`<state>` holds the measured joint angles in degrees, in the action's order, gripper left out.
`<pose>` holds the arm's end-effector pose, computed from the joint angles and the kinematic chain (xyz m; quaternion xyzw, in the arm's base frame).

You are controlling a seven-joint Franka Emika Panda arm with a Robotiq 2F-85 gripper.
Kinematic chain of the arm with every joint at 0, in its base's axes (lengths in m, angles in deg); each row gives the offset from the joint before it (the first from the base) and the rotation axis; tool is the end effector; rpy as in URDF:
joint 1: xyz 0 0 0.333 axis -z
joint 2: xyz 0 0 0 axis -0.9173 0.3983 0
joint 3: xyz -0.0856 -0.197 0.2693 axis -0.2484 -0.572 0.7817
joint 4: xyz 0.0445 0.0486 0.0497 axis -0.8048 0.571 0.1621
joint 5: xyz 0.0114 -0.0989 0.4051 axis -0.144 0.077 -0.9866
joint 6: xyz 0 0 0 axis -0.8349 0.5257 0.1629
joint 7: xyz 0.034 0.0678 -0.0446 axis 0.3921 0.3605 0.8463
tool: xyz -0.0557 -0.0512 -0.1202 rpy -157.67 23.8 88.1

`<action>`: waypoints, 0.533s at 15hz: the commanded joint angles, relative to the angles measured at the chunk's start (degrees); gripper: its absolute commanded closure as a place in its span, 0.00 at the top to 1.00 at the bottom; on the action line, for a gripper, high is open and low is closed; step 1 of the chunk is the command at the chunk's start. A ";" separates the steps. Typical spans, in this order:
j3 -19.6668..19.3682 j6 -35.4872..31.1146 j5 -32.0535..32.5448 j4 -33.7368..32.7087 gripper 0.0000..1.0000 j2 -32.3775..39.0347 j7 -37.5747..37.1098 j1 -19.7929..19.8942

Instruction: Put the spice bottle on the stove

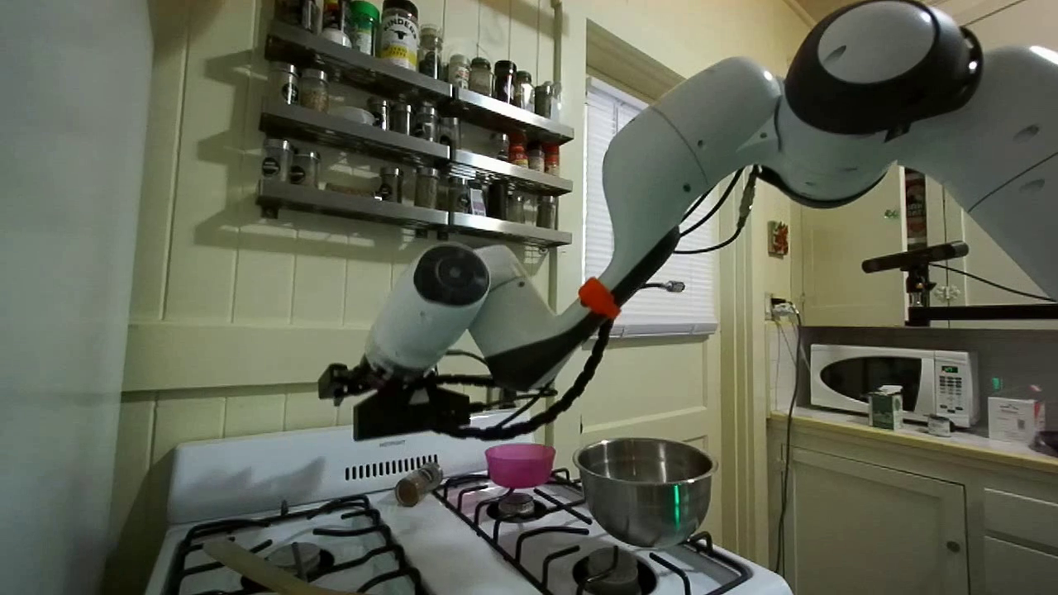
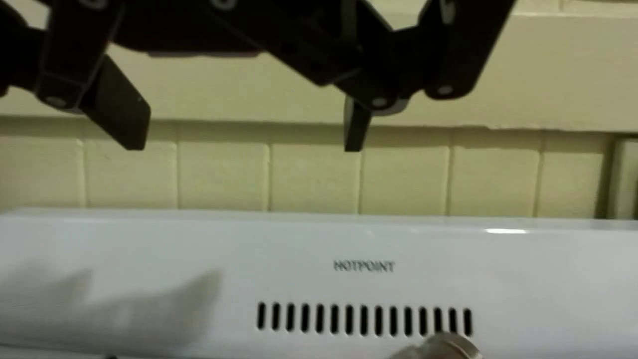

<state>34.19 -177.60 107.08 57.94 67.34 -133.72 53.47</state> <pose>0.6565 0.3733 0.3458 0.8493 0.0027 0.5279 0.0098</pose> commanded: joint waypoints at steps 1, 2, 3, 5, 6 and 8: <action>1.72 -13.07 -15.06 3.16 1.00 -7.77 12.72 2.96; 4.07 -15.89 -19.62 5.11 1.00 -9.97 16.68 5.07; 6.09 -18.28 -24.37 7.24 1.00 -11.90 20.61 6.68; 12.57 -20.56 -33.70 12.85 1.00 -15.46 28.29 11.28; 16.15 -21.54 -38.22 15.34 1.00 -16.78 31.81 13.86; 26.23 -21.89 -47.24 21.33 1.00 -19.70 37.68 20.63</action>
<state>49.18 -197.63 71.07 68.73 53.66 -103.50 65.31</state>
